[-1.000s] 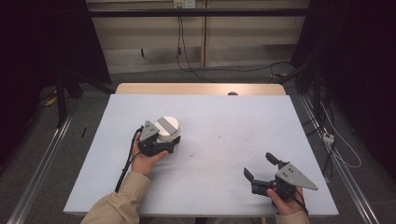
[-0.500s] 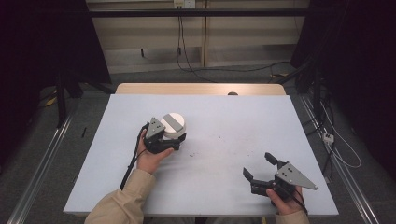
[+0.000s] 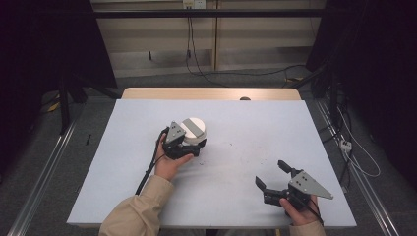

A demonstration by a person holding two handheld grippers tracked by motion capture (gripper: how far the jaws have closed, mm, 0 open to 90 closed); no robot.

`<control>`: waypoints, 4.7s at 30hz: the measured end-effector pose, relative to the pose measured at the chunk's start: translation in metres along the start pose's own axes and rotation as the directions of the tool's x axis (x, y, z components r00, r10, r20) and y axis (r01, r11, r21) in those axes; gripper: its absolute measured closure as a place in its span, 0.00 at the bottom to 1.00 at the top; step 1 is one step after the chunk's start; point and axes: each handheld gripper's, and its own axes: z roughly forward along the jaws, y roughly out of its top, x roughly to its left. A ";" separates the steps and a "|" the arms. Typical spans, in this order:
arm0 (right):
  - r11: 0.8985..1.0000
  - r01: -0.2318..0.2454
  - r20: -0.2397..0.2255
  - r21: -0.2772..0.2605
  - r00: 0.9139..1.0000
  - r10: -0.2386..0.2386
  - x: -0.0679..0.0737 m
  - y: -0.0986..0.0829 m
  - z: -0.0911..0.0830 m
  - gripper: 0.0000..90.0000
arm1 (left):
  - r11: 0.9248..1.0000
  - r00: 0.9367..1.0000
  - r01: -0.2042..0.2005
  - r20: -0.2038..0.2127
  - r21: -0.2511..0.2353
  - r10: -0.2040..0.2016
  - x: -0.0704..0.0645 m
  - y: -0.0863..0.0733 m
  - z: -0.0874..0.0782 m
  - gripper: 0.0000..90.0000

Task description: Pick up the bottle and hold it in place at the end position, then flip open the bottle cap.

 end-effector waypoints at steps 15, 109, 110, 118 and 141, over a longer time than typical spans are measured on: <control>1.000 -0.005 -0.001 -0.002 1.000 0.005 0.000 0.000 0.001 0.05 | 1.000 1.000 0.006 0.010 -0.009 -0.006 -0.008 0.008 0.018 0.21; 0.993 -0.051 -0.029 0.111 0.998 0.054 0.018 0.032 0.077 0.09 | 1.000 1.000 -0.019 0.022 -0.007 0.019 -0.022 0.003 0.054 0.21; 0.992 -0.051 -0.031 0.111 0.998 0.055 0.019 0.032 0.079 0.09 | 1.000 1.000 -0.020 0.021 -0.007 0.020 -0.022 0.003 0.054 0.21; 0.991 -0.041 -0.026 0.126 0.999 0.045 0.020 0.037 0.090 0.09 | 1.000 1.000 -0.022 0.019 -0.006 0.022 -0.022 0.003 0.054 0.21; 0.988 -0.013 -0.042 0.155 0.999 0.020 0.023 0.046 0.113 0.09 | 1.000 1.000 -0.014 0.022 -0.004 0.014 -0.022 0.003 0.054 0.21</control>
